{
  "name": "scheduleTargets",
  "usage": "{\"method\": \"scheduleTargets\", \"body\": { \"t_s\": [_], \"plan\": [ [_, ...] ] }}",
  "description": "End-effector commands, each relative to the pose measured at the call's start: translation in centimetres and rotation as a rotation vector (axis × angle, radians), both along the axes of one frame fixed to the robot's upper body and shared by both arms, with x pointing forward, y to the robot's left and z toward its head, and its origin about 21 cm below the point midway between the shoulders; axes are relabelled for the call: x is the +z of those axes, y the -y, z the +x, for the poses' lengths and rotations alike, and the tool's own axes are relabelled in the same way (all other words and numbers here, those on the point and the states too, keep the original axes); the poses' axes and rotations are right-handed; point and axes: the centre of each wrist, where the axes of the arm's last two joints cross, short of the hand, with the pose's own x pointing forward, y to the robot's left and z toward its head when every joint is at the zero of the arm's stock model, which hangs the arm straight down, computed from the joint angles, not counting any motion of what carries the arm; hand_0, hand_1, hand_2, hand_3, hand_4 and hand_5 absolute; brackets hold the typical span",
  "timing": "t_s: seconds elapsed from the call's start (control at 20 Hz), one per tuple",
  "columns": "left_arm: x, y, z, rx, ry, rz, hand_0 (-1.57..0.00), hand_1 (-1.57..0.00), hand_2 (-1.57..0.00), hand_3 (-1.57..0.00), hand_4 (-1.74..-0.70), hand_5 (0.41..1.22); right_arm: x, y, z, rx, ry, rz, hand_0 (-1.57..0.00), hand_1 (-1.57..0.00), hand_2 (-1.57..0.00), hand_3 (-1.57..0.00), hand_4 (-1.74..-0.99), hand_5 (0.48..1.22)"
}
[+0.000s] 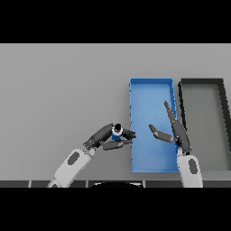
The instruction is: Pick up the blue pipe and place it into the blue bin.
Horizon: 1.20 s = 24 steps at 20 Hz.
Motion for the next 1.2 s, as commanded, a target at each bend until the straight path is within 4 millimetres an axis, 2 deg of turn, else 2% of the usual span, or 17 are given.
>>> {"method": "scheduleTargets", "body": {
  "t_s": [0.0,0.1,0.25,0.4,0.55,0.75,0.9,1.0,1.15],
  "plan": [
    [-0.1,0.0,-0.2,-0.001,0.002,-0.006,-1.57,-1.57,-1.57,-1.57,-1.47,1.220,0.0,-0.1,0.2,0.017,0.000,-0.008,0.00,0.00,0.00,0.00,-1.133,0.578],
    [-0.1,0.0,-0.3,0.001,0.003,-0.014,-1.57,-1.57,-1.57,-1.57,-1.47,1.220,-0.1,0.1,0.3,0.033,0.001,-0.006,0.00,0.00,0.00,0.00,-1.185,0.578],
    [-0.3,0.0,0.1,0.007,0.006,-0.004,-1.57,-1.57,-1.57,-1.57,-1.47,1.221,0.4,0.4,0.8,0.065,0.048,0.045,0.00,-0.02,-0.02,0.00,-1.178,0.569],
    [0.0,-0.1,0.1,0.001,0.011,-0.002,-1.57,-1.57,-1.57,-1.57,-1.47,1.221,2.8,0.4,0.9,0.208,0.163,0.179,0.00,-0.01,-0.03,0.00,-1.175,0.592],
    [0.0,-0.4,0.0,0.003,0.011,0.007,-1.57,-1.57,-1.57,-1.57,-1.47,1.221,7.0,0.6,1.7,0.342,0.166,0.151,0.00,-0.01,-0.01,0.00,-1.165,0.589],
    [-0.1,-0.1,0.1,0.005,0.017,0.014,-1.57,-1.57,-1.57,-1.57,-1.47,1.221,11.2,-0.7,0.9,0.534,0.153,0.066,0.00,0.00,0.00,0.00,-1.194,0.543],
    [0.5,0.1,0.0,-0.001,0.029,0.018,-1.57,-1.57,-1.57,-1.57,-1.47,1.221,13.2,-2.6,0.7,0.666,0.169,0.018,0.00,0.00,0.00,0.00,-1.230,0.531],
    [0.5,-0.2,0.0,-0.004,0.038,0.023,-1.57,-1.57,-1.57,-1.57,-1.47,1.221,13.7,-3.2,0.6,0.709,0.145,-0.016,0.00,0.00,0.00,0.00,-1.256,0.523],
    [0.4,0.2,0.1,-0.002,0.024,0.031,-1.57,-1.57,-1.57,-1.57,-1.47,1.221,14.1,-5.1,1.0,0.772,0.099,-0.027,0.00,0.00,0.00,0.00,-1.239,0.522]
  ]
}}
